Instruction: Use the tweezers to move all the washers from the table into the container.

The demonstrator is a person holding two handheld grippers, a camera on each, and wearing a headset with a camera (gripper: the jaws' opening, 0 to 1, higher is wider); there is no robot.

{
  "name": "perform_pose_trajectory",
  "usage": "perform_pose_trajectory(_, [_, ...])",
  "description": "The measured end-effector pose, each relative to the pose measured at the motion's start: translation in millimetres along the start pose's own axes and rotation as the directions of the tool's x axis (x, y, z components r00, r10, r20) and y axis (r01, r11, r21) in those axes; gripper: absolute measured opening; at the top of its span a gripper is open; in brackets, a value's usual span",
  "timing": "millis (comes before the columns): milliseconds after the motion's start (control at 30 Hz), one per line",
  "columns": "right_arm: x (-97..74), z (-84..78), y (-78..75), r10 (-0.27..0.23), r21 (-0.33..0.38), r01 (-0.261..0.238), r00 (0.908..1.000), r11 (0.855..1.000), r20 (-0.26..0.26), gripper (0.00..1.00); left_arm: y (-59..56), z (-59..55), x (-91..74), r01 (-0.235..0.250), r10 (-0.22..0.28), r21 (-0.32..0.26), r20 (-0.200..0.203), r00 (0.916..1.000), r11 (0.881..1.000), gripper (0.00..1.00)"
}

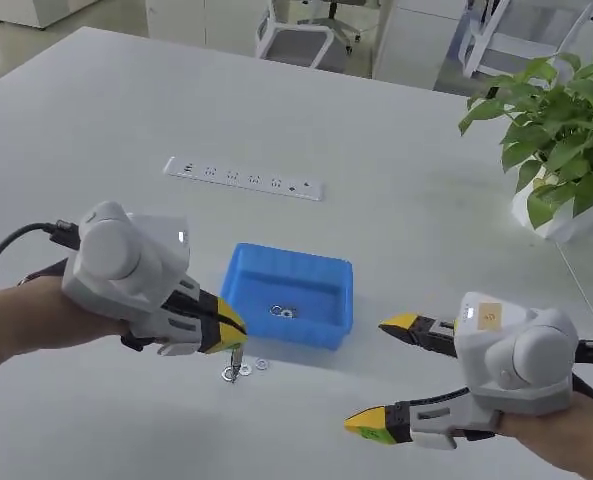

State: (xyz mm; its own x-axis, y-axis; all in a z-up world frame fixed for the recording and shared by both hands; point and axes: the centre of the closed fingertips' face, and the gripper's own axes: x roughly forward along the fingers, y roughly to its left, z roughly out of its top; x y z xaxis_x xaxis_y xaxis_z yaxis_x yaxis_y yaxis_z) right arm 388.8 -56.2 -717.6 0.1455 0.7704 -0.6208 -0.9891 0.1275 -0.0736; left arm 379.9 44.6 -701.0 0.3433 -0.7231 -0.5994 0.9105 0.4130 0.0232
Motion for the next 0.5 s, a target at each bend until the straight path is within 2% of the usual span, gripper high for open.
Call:
perform_pose_trajectory(267, [14.3, 8.6, 7.5, 0.069, -0.062, -0.068, 0.9976, 0.996, 0.009, 0.60, -0.9, -0.7, -1.7, 0.015, -0.014, 0.027, -0.020, 0.9997, 1.000, 0.06])
perform_pose_trajectory(367, [21.8, 18.5, 10.9, 0.105, -0.097, -0.102, 0.9940, 0.990, 0.031, 0.56, -1.5, -0.9, -2.8, 0.021, -0.020, 0.030, -0.024, 0.9995, 0.999, 0.06])
perform_pose_trajectory(500, [31.0, 25.0, 12.6, 0.138, -0.124, -0.133, 0.9898, 0.983, 0.035, 0.51, -3.1, -0.4, -2.7, 0.031, -0.030, 0.034, -0.025, 0.9992, 0.999, 0.06])
